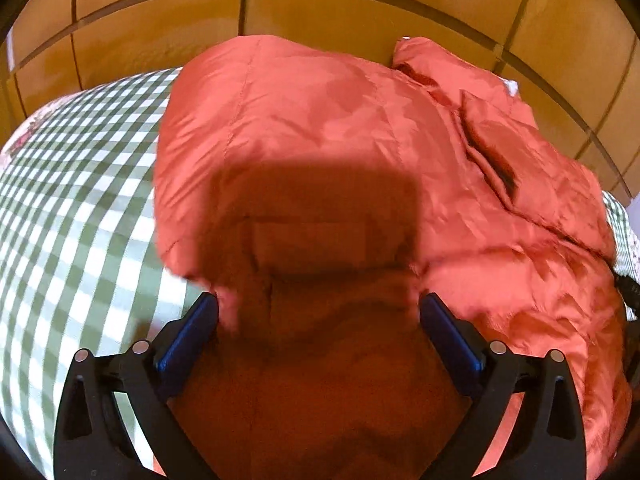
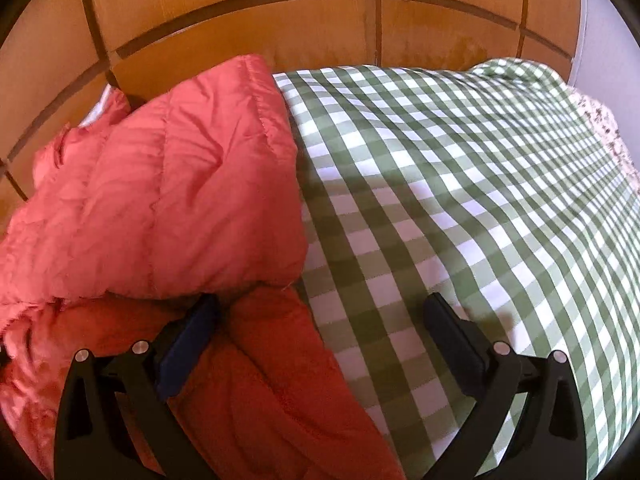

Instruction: Fold small clothes

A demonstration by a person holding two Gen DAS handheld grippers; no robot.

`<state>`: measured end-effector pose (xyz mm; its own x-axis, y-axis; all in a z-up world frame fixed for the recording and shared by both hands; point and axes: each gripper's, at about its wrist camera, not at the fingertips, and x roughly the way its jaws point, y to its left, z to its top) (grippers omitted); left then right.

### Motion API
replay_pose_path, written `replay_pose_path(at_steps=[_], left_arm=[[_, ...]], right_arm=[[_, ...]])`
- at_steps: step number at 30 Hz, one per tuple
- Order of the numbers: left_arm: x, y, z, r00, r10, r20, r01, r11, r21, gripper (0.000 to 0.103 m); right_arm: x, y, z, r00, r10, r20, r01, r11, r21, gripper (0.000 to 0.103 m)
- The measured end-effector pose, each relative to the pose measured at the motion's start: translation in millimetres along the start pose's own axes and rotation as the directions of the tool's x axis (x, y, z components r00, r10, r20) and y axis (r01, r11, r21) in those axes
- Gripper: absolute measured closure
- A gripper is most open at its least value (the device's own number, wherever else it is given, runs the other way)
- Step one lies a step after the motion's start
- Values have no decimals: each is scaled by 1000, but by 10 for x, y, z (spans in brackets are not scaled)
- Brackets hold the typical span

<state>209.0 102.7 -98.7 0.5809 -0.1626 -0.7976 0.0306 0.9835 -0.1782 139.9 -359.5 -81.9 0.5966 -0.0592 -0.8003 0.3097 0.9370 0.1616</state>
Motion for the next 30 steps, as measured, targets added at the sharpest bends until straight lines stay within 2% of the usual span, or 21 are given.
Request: replay_pose_path(at_steps=[3,6,9,11,13,15,19,20,22,26,30], left_arm=[[-284,119,-190,999,-49,17,50,999,-13,3],[-566,355,-395,995,-87,54,91,993,-77,3],[-801,664,-650,987,-137,88,152,971,-183,3],[-920,853,-901,976,-199,88,216,941,-262,3],[-1033,906,-1097,964,-251,91,267,925,-272,3],[-1124,883,-1214,954,-287,84,299,923,-242,4],[-1235,766,-1447,935,-351,48,352,910,-219,15],[-1243,743,-1463,929,-368,46,369,904,-218,21],[-1259,748,-1530,904,-427,28,420,874,-244,26],[-1299,785,-1674,853,-522,11,502,814,-293,26],[-1317,818,-1793,816,-578,3,544,767,-341,26]], right_arm=[[-213,-250,-106,993,115,-13,-114,991,65,2],[-385,-527,-286,976,212,-43,-205,971,125,2],[-551,-757,-484,954,297,-49,-285,943,171,2],[-676,-872,-640,938,344,-49,-331,927,177,8],[-791,-903,-780,926,376,-45,-364,916,167,13],[-894,-947,-924,907,420,-45,-409,899,156,17],[-1053,-971,-1208,869,491,-52,-478,863,160,28],[-1061,-976,-1246,859,509,-53,-494,852,172,33],[-1081,-995,-1354,833,550,-58,-531,824,196,42],[-1123,-1000,-1587,777,625,-75,-602,772,207,45],[-1138,-971,-1688,759,649,-60,-625,750,216,45]])
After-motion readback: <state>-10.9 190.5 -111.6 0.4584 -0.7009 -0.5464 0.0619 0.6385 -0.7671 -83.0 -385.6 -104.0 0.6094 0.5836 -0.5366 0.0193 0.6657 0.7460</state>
